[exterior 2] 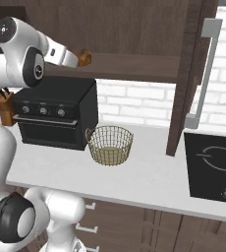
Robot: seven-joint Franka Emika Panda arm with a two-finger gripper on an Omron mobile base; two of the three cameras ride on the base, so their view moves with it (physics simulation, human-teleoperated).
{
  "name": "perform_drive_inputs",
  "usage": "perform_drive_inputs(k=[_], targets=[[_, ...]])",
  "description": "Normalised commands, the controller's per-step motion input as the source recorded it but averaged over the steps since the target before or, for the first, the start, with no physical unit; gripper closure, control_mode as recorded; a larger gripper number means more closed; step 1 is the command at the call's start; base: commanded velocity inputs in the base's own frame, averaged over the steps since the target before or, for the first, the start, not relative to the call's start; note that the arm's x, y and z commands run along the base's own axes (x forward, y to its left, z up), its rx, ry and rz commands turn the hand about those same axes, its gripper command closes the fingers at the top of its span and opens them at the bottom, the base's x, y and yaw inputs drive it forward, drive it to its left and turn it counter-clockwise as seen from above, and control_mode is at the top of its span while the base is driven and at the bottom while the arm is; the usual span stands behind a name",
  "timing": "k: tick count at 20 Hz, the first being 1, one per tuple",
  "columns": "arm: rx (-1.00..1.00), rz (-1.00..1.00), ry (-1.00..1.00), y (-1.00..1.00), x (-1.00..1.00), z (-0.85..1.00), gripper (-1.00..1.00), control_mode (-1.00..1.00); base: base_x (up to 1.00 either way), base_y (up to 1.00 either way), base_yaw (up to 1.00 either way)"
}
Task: Open the cabinet, pick up the bread from the cabinet and place it in the basket. Then move the basket to the dining counter.
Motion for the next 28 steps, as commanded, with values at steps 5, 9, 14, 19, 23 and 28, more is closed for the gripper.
perform_drive_inputs(k=[5,9,14,19,23,28], targets=[[-0.03,0.05,0.1,-0.06,0.38,-0.22,-1.0,-1.0,0.0,0.0,0.0],[-0.02,0.08,0.0,0.1,0.7,-0.35,-1.0,-1.0,0.0,0.0,0.0],[-0.03,0.04,-0.03,0.15,0.8,-0.11,-1.0,-1.0,0.0,0.0,0.0],[-0.04,0.0,-0.01,0.19,0.82,-0.01,-1.0,-1.0,0.0,0.0,0.0],[-0.07,0.0,0.0,0.1,0.85,-0.09,-1.0,-1.0,0.0,0.0,0.0],[-0.11,0.0,0.0,0.03,0.56,-0.02,-1.0,-1.0,0.0,0.0,0.0]])
